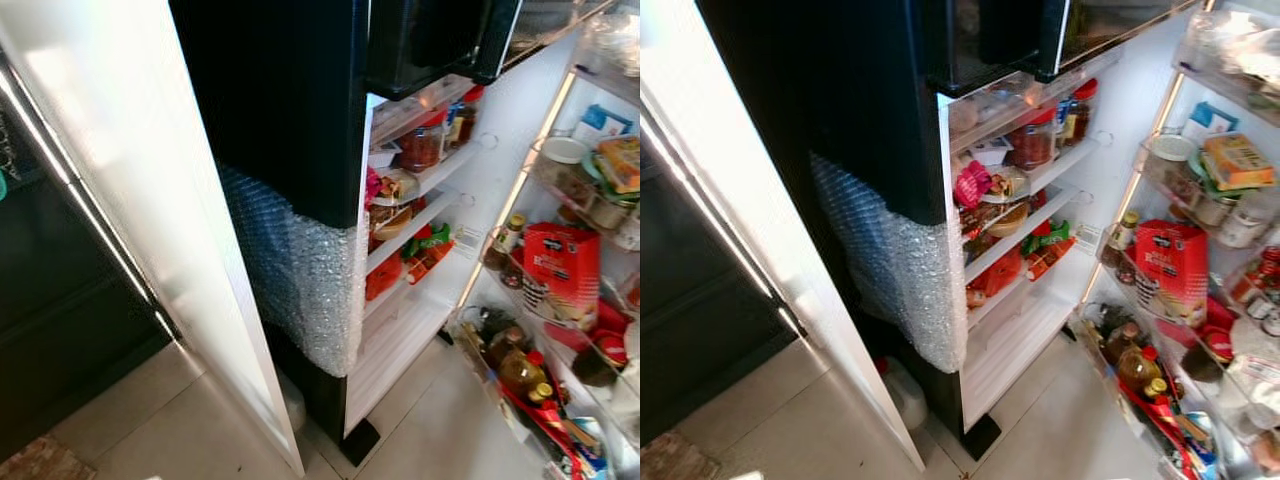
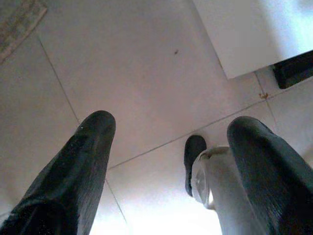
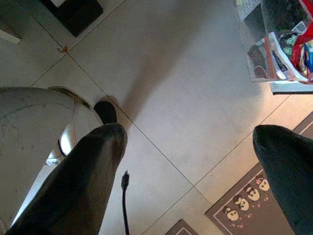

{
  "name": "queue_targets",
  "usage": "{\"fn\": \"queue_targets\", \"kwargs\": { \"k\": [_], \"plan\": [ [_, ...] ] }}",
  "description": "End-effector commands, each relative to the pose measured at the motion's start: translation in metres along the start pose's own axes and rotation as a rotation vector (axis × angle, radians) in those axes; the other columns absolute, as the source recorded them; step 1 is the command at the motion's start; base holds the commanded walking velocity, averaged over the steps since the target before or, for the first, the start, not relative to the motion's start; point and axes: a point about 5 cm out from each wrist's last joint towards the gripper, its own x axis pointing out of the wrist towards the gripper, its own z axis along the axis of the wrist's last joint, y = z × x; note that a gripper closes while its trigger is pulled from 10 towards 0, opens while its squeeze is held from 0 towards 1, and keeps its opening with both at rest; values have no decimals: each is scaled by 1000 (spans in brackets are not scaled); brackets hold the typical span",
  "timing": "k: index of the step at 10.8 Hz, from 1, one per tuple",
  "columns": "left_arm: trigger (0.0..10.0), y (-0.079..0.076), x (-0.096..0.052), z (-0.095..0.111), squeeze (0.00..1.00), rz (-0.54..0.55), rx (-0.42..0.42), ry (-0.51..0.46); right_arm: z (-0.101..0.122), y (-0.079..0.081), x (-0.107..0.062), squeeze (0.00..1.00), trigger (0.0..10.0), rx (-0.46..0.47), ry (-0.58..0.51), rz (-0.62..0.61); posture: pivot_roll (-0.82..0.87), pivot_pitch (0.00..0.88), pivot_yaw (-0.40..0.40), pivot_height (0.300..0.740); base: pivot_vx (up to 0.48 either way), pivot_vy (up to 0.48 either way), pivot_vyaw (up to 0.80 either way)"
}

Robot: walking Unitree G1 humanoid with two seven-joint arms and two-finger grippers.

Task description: Restocking fridge

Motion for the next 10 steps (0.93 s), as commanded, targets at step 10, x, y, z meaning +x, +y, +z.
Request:
{"fn": "queue_targets", "kwargs": {
  "k": [10],
  "plan": [
    [10000,13,-4,-7,0,-19,36,30,-10,5,-2,0,10000,47,10,-17,-298,0,83,740,0,54,0]
  ]
}}
